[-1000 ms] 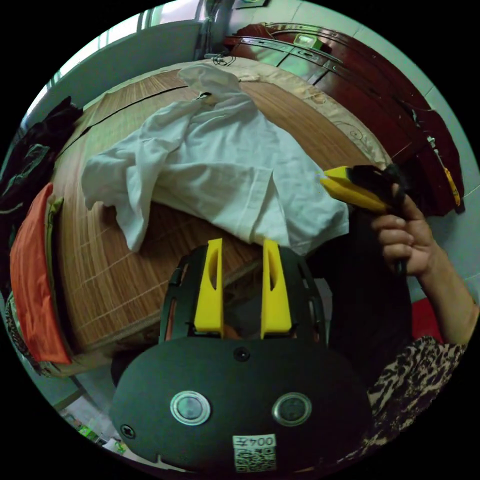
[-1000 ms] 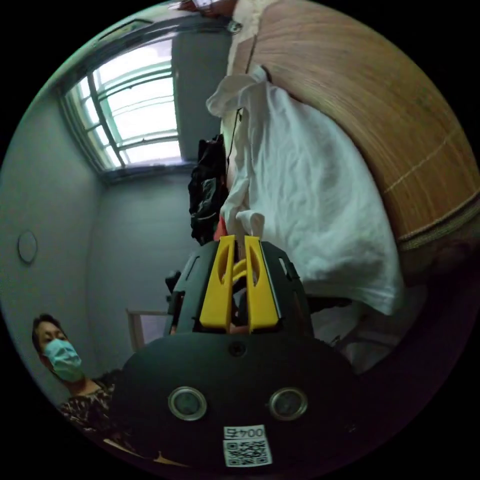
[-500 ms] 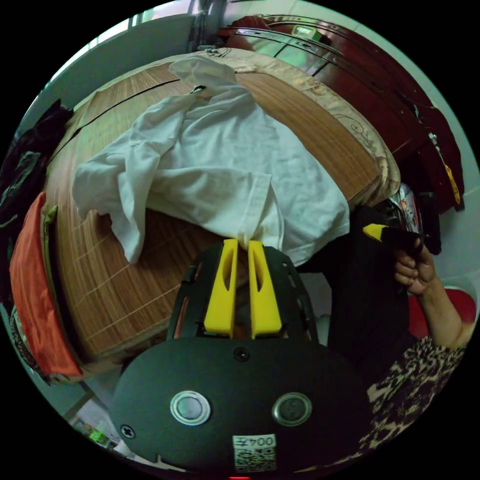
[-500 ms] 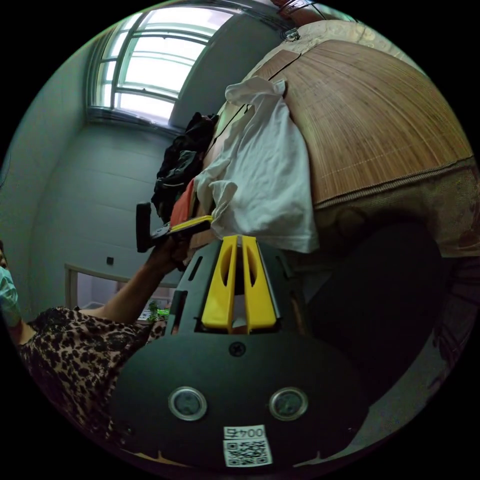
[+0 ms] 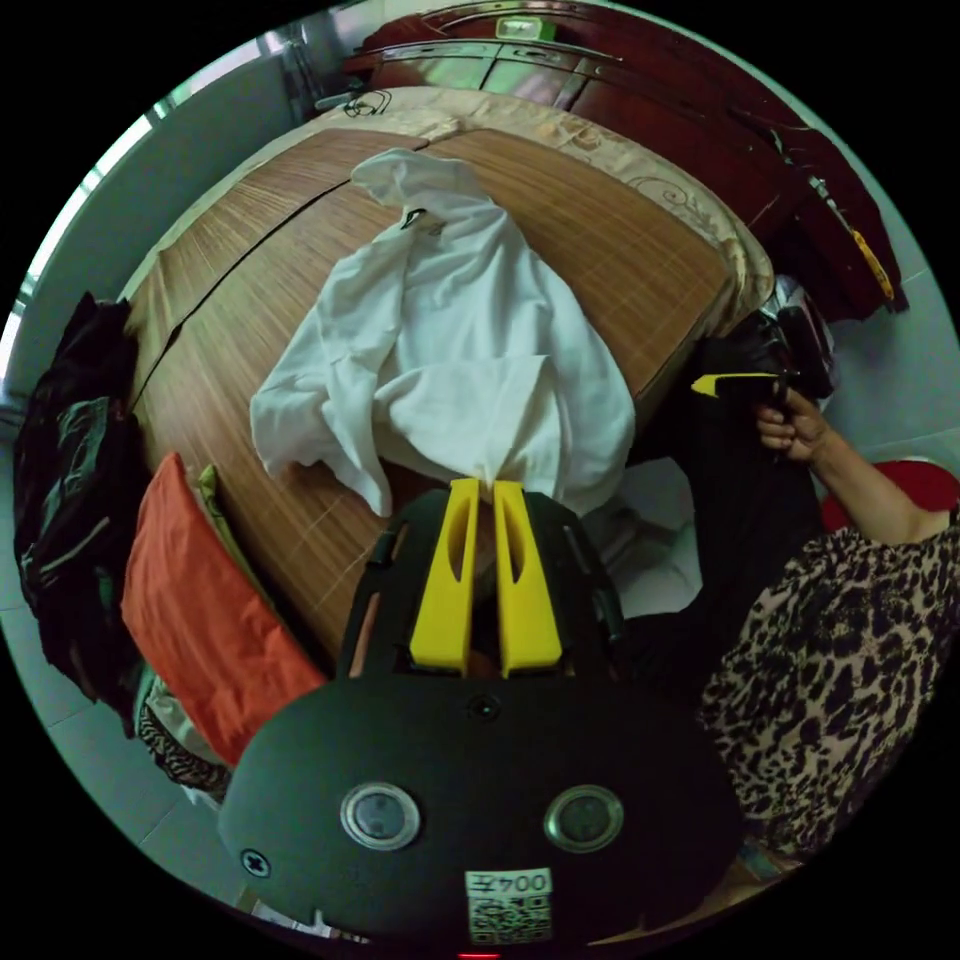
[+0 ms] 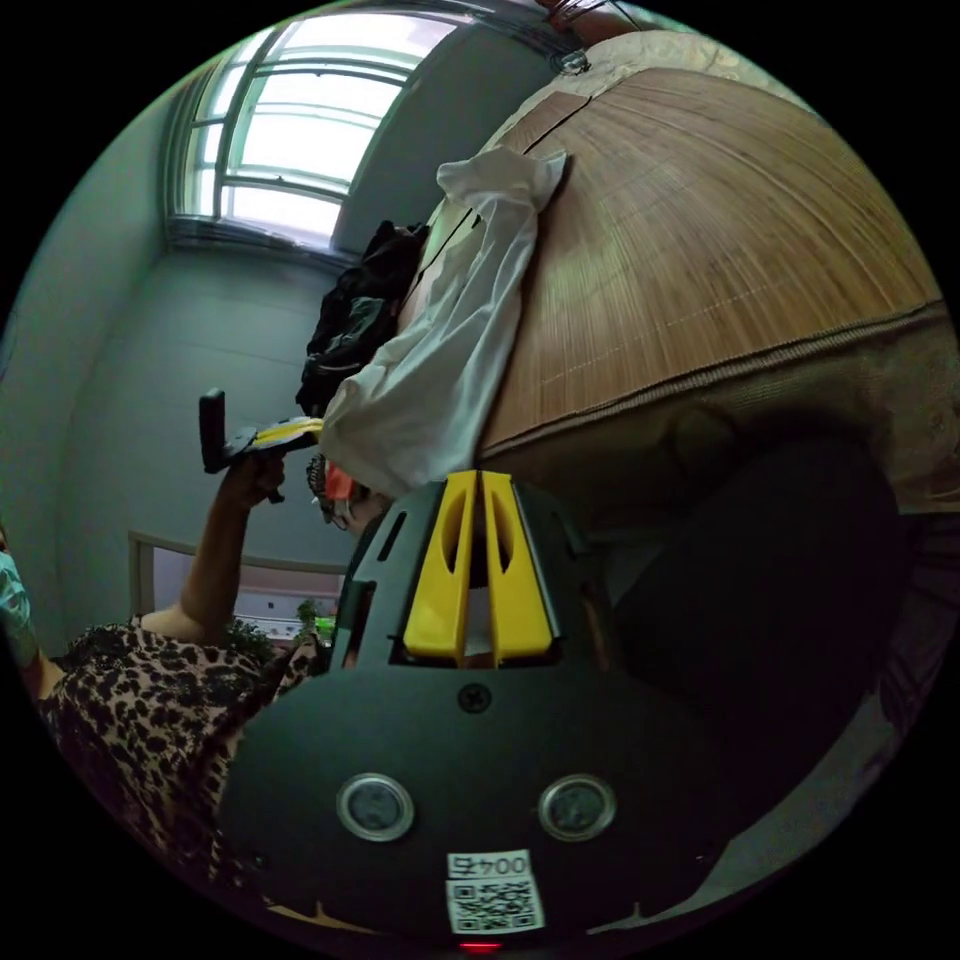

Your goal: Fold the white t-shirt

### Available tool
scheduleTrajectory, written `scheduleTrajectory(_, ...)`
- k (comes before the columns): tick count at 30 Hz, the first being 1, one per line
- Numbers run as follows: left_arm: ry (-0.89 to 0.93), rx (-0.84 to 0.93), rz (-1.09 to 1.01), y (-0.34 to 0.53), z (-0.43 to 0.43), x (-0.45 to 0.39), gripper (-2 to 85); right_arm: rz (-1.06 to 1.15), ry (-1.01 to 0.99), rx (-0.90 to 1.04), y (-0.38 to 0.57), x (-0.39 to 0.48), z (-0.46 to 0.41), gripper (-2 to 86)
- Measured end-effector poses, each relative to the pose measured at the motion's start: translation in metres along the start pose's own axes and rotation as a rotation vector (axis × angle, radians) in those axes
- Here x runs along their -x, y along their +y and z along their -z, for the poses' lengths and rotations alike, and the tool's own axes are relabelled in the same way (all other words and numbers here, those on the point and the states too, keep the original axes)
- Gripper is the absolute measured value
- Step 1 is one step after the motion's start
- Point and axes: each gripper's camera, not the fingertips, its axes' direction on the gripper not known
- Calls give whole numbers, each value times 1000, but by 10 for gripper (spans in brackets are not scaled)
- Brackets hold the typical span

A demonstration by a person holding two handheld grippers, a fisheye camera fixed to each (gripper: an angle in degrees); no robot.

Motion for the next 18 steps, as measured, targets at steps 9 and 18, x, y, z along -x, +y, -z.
scheduleTrajectory(9,146,-63,147,-24,-9,37,27,-133,-111,195,-3,-6,-105,111)
scheduleTrajectory(18,172,-76,175,-23,-11,58,26,-128,-83,251,-18,11,-185,61)
